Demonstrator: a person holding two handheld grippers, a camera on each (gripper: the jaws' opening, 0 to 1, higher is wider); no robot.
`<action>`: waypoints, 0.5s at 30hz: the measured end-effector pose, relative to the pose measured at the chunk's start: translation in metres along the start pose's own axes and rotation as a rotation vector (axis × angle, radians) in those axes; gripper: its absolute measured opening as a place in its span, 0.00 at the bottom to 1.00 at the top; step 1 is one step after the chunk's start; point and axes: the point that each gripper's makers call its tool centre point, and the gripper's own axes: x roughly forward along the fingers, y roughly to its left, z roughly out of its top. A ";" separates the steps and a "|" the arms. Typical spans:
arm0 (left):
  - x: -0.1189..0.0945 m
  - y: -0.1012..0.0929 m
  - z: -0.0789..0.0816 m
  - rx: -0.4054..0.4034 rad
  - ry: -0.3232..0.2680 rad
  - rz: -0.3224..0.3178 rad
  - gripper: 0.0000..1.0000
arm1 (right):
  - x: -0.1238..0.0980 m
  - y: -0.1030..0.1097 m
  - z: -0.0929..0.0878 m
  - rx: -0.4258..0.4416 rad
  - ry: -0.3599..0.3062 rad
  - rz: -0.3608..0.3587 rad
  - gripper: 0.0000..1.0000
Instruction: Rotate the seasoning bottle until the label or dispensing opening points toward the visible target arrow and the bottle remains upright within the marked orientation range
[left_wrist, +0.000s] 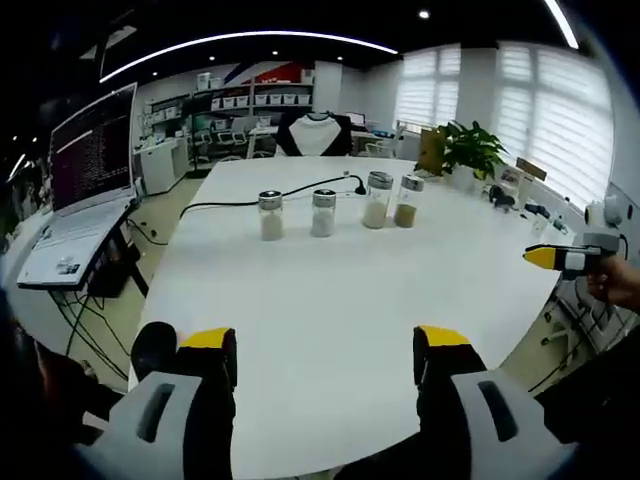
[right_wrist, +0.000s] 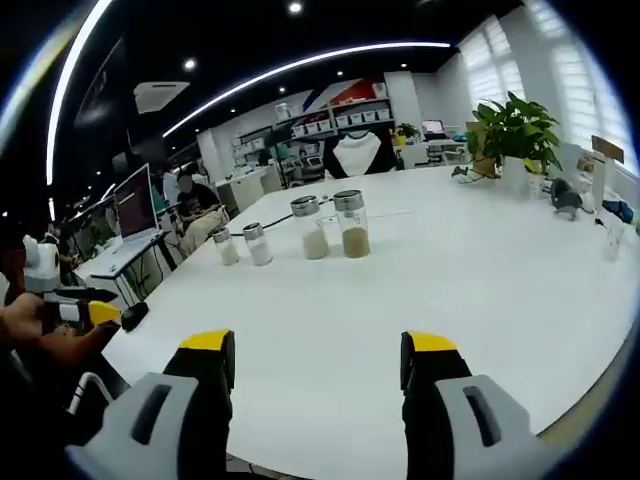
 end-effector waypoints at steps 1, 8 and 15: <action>0.000 0.000 0.000 -0.001 0.002 -0.001 0.77 | 0.000 0.001 0.000 -0.003 -0.001 0.001 0.67; 0.000 -0.004 0.004 0.015 -0.021 -0.019 0.85 | 0.000 0.001 -0.002 -0.030 0.005 0.010 0.69; 0.001 -0.012 0.010 -0.016 -0.036 -0.049 1.00 | 0.000 0.004 0.000 -0.070 -0.006 0.014 0.82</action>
